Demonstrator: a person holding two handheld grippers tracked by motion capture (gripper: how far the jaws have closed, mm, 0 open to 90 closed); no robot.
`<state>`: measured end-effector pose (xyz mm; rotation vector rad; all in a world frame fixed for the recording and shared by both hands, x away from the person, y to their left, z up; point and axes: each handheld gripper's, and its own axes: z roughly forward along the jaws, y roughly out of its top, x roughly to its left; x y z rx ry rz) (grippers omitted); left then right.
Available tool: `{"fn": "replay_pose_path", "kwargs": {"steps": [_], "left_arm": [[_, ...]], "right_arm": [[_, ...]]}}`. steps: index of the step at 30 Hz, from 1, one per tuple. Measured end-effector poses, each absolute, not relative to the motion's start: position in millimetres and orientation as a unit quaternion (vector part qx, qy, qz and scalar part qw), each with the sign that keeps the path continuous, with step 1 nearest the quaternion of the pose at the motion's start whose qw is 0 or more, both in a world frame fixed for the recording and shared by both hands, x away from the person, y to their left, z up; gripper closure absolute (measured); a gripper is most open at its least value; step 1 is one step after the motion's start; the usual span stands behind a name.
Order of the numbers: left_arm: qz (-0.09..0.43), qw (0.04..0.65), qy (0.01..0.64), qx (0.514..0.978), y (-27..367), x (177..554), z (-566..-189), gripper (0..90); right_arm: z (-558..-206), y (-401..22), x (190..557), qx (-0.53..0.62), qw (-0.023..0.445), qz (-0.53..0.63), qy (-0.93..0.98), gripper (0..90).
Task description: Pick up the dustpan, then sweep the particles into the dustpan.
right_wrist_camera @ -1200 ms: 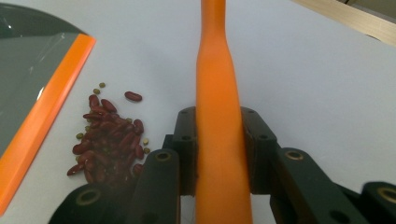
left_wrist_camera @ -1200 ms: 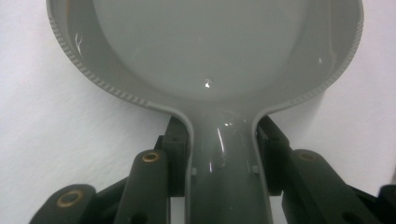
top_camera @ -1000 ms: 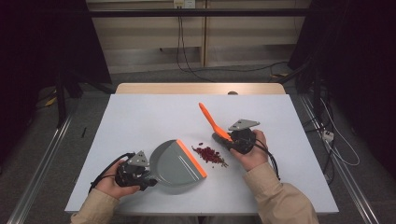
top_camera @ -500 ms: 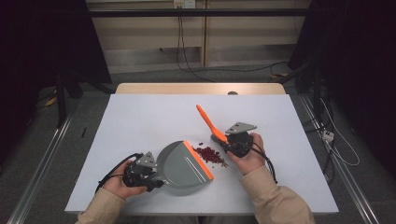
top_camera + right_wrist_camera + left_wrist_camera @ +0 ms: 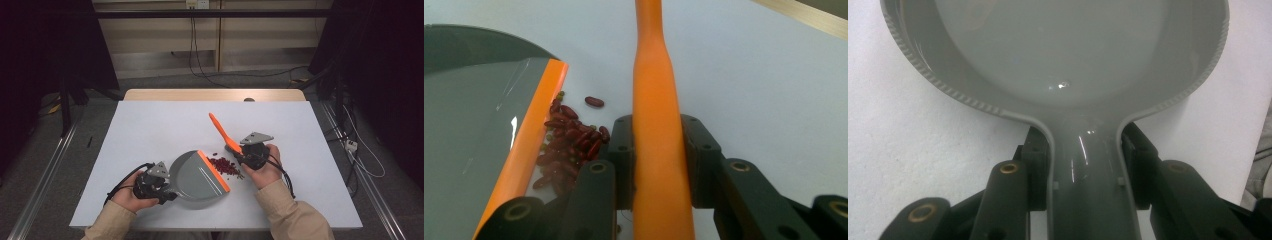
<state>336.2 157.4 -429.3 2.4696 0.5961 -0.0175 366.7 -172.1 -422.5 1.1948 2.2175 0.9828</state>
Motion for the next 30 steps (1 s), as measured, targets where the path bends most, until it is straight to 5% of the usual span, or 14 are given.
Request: {"fn": "replay_pose_path", "kwargs": {"steps": [30], "left_arm": [[-0.015,0.304,0.243,0.921,155.2,338.2,-429.2,63.8]], "right_arm": [[-423.4,-168.9,365.7,0.434,0.218,0.361,0.797,71.0]]}}
